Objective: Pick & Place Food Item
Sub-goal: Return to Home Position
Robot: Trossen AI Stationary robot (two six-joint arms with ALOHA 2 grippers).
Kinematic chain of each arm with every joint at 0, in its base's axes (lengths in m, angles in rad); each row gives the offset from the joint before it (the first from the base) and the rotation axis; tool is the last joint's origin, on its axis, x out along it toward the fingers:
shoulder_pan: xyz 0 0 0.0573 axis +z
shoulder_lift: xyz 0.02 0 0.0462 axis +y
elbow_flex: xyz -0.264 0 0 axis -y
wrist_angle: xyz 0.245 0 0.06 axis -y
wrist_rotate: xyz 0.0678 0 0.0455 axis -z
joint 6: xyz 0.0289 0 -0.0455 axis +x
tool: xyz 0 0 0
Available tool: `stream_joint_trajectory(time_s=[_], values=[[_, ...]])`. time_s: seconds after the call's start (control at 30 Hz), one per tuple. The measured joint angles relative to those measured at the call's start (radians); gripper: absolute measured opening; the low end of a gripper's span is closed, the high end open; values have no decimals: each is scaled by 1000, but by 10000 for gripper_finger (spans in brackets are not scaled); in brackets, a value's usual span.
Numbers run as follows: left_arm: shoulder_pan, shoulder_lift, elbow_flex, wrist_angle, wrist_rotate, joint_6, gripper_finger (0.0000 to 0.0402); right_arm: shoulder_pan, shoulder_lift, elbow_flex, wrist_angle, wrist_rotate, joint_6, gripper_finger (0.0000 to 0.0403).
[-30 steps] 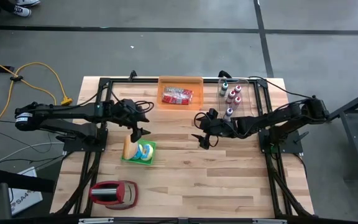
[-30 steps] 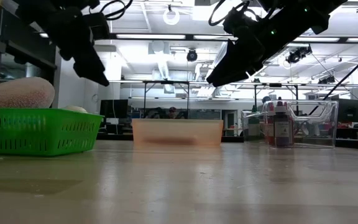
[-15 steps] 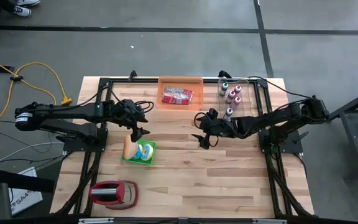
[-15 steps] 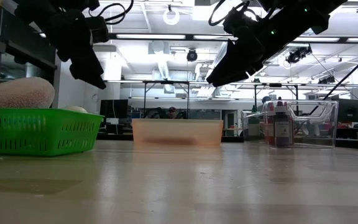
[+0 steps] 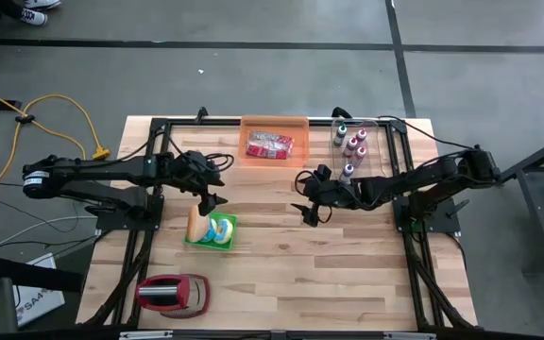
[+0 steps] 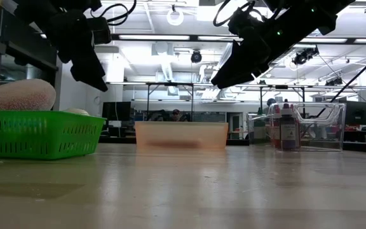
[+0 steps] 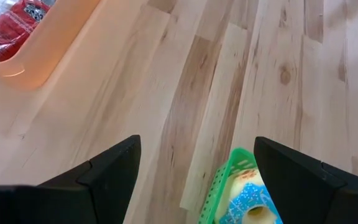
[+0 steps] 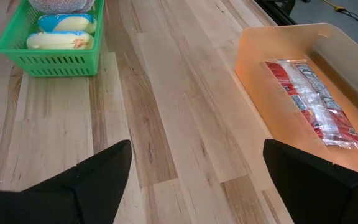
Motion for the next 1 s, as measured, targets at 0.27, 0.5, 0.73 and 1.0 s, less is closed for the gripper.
stream_joint_trajectory(time_s=[0.27,0.5,0.73,1.0], values=[[106,-127,0,44,35,76,306,0,0,0,0,0,0,353],[182,-232,0,88,33,190,306,0,0,0,0,0,0,353],[247,-255,0,88,26,242,306,0,0,0,0,0,0,353],[300,-258,0,87,68,275,306,0,0,0,0,0,0,353]])
